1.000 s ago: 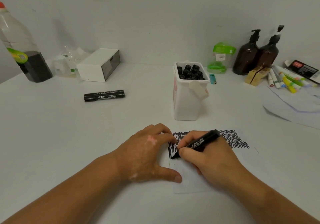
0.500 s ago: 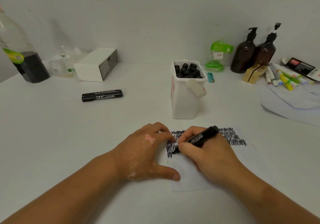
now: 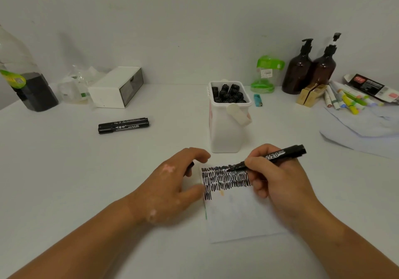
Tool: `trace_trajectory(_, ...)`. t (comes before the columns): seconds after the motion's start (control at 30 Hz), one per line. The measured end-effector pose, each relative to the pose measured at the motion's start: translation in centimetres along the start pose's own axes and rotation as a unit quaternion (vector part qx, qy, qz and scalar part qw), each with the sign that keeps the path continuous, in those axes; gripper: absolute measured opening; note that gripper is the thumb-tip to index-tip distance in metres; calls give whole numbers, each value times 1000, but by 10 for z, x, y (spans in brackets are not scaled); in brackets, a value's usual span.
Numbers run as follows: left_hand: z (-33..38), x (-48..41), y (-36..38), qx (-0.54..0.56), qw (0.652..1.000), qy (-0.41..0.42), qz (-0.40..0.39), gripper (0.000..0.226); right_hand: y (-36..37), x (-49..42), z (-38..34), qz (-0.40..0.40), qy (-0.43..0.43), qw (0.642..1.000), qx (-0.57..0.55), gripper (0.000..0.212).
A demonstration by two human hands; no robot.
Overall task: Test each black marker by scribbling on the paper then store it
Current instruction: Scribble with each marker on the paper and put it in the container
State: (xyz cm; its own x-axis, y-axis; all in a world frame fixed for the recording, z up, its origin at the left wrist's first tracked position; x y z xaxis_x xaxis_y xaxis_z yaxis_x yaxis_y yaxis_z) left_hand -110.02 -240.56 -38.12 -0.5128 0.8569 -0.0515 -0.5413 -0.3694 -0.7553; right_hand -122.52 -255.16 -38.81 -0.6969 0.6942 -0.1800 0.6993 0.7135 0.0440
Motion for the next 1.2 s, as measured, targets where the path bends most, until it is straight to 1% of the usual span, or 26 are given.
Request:
trace_trajectory(0.13, -12, -4, -13, 84, 994, -51, 50, 57, -8, -4, -2, 7, -6, 1000, -3, 27)
trace_trajectory(0.2, -19, -5, -16, 116, 988, -71, 78, 58, -9, -5, -3, 3, -15, 1000, -2, 22)
trace_trajectory(0.27, -26, -6, -17, 165, 978, -89, 93, 52, -10, -6, -4, 4, -21, 1000, -13, 16)
trace_trajectory(0.37, -34, -8, -15, 238, 960, -114, 88, 41, -7, -7, -2, 7, -9, 996, -88, 8)
trace_trajectory(0.43, -33, -10, -16, 266, 954, -106, 84, 32, -5, -6, -1, 2, 4, 992, -128, 13)
trace_trajectory(0.5, -31, -10, -17, 289, 949, -98, 77, 25, -4, -6, -2, -1, 4, 991, -136, 10)
trace_trajectory(0.57, -27, -10, -15, 303, 947, -88, 58, 28, -3, -6, -5, -5, -10, 991, -135, 9)
trace_trajectory(0.67, -19, -10, -11, 324, 944, -63, 22, 29, -2, -5, -9, -14, -33, 992, -118, 8)
trace_trajectory(0.77, -18, -11, -7, 339, 939, -56, 10, 31, -1, -4, -9, -24, -36, 993, -106, 8)
trace_trajectory(0.87, -19, -11, -3, 350, 935, -53, -4, 32, 5, -2, -7, -51, -35, 994, -92, 10)
trace_trajectory(1.03, -17, -12, -1, 318, 947, -42, -8, 33, 18, 4, -8, -109, -36, 992, -49, 18)
trace_trajectory(1.13, -11, -11, 2, 361, 932, -25, -26, 30, 17, 5, -14, -125, -45, 991, -8, 27)
trace_trajectory(1.2, -5, -10, 5, 386, 921, -14, -38, 25, 17, 6, -17, -127, -52, 991, 4, 24)
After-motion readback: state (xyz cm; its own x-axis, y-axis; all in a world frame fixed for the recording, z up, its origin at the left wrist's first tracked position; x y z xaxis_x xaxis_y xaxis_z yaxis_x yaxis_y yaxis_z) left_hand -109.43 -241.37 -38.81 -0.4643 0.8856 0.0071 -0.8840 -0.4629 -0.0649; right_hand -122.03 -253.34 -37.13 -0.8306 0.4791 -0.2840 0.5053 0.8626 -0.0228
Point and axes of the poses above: each hand's wrist, its own x-axis away from the middle knuckle, its own y-axis out of the palm, z = x × y, the point moved 10 cm from there along -x, towards the middle knuckle, and after that the axes turned 10 degrees about -y, right-handed, at the moved point
